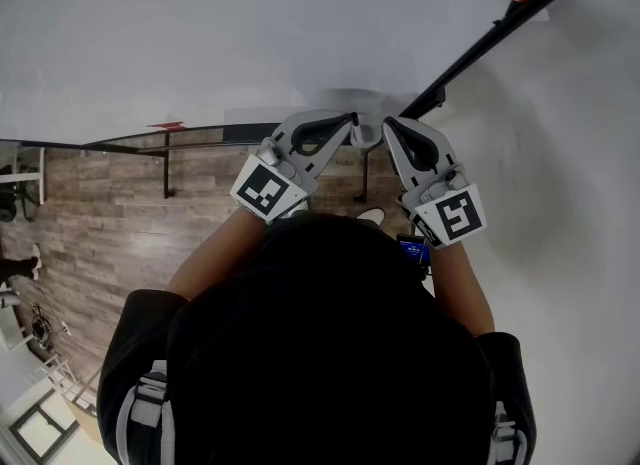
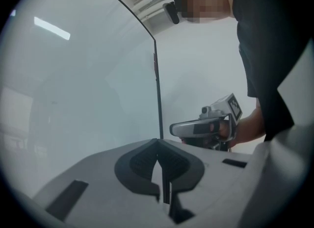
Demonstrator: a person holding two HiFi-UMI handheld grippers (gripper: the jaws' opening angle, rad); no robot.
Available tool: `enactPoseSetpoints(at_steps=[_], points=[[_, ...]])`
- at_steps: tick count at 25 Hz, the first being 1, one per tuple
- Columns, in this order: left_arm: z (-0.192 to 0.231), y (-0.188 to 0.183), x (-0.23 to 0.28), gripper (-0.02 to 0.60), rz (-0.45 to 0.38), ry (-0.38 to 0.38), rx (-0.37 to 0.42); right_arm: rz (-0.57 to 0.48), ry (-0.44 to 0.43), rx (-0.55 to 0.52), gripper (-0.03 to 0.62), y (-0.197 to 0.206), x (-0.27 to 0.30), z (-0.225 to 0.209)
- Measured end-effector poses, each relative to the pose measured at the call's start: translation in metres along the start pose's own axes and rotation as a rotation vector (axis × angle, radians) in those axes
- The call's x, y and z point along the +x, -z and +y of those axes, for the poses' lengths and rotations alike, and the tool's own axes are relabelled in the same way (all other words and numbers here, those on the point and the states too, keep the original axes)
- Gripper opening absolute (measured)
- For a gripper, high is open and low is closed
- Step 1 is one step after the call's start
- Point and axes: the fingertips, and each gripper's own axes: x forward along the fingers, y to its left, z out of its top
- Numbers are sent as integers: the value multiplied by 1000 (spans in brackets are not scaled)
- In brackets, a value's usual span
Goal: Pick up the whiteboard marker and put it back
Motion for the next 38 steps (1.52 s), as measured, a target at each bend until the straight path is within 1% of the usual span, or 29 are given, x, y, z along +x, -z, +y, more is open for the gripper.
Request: enactPoseSetpoints(at_steps=[8,15,18,38], points=[[12,-8,6,3,-17,-10,14,-5,4,-6,2,-1,11,-4],[13,-7,10,3,-9,-8,8,-13,-2,-4,2,-3,11,-7],[13,-9,11,3,-19,-6,0,-14,4,1,2,-4,11,-9],[14,-5,-2,3,0,-9,-5,-17,-16,28,2,0,15,3]])
